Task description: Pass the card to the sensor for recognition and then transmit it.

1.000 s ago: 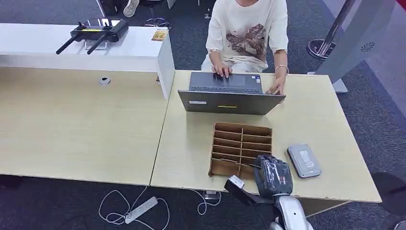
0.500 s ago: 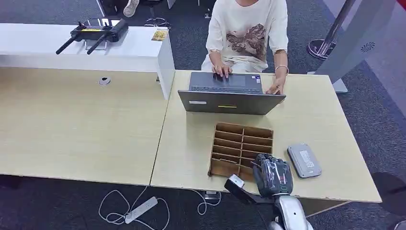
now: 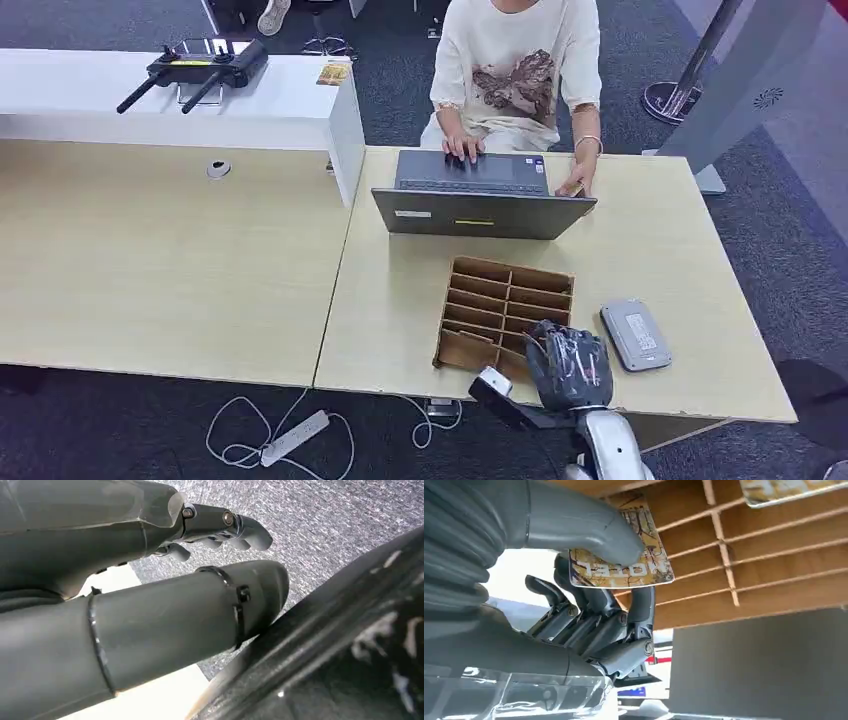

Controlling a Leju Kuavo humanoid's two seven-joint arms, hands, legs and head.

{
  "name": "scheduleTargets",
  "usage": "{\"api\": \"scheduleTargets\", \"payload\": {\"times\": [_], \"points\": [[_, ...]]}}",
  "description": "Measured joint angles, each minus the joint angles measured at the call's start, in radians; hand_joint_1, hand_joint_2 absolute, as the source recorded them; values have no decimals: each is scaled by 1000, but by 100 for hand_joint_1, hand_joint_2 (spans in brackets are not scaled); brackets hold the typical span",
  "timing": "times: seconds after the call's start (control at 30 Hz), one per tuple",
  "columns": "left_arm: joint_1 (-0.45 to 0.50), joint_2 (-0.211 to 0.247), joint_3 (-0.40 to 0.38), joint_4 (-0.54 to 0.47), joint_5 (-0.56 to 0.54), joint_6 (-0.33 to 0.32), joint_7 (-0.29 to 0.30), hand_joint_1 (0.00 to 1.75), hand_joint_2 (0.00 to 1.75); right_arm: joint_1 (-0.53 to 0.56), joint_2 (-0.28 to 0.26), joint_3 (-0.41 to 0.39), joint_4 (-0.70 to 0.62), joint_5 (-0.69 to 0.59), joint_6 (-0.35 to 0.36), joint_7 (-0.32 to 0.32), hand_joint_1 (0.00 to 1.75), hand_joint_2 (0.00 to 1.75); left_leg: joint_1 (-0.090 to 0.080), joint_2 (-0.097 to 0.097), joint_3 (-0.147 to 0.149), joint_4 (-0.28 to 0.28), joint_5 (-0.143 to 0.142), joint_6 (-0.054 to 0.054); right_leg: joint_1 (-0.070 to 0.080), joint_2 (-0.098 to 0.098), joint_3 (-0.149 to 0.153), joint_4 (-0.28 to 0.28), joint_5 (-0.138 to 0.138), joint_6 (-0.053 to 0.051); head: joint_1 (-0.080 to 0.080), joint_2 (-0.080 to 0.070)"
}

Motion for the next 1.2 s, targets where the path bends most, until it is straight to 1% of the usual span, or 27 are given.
{"api": "scheduleTargets", "payload": {"times": [0.2, 0.37, 0.77, 1.2], "points": [[0, 0, 0, 0, 0, 0, 0, 0, 0, 13, 0, -2, -29, -94, -1, -56, 175, 175, 0, 0, 0, 0, 0, 0, 0, 0, 0, 0, 0, 0, 0, 0], [0, 0, 0, 0, 0, 0, -2, 0, 0, 21, -1, -5, -55, -152, -1, -87, 175, 175, 0, 0, 0, 0, 0, 0, 0, 0, 0, 0, 0, 0, 0, 0], [0, 0, 0, 0, -3, 0, -3, 0, 0, 42, -2, -6, -102, -192, -2, -108, 175, 175, 0, 0, 0, 0, 0, 0, 0, 0, 0, 0, 0, 0, 0, 0], [0, 0, 0, 0, 5, 0, -6, 0, 0, 45, -2, -11, -112, -225, 0, -136, 175, 175, 0, 0, 0, 0, 0, 0, 0, 0, 0, 0, 0, 0, 0, 0]]}}
